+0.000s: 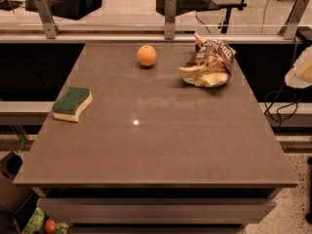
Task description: Move brown chip bag near sponge
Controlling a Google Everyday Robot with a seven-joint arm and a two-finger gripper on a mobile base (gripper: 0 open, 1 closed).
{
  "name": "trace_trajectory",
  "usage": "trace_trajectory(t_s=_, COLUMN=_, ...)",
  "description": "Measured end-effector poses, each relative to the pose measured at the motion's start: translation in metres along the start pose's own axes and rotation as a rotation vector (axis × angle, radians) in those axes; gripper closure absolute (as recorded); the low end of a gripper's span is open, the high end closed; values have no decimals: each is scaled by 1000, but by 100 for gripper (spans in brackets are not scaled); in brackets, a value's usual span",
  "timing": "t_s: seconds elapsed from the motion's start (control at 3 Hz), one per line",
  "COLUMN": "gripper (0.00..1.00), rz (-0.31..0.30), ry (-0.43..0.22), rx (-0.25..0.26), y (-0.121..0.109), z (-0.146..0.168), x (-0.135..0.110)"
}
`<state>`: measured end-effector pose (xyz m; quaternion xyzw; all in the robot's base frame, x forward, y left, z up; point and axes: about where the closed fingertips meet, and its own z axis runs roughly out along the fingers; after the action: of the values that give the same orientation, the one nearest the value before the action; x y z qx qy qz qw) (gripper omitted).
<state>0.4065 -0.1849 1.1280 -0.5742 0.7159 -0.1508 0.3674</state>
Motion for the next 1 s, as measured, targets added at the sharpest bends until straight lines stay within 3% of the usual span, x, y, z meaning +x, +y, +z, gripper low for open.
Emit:
trace_trajectory(t_s=0.67, gripper=0, rz=0, ry=0, rx=1, y=0, z=0, x=0)
trace_trajectory(t_s=1.0, gripper=0, rz=14, ry=-34, rx=42, y=-23, z=20, x=-13)
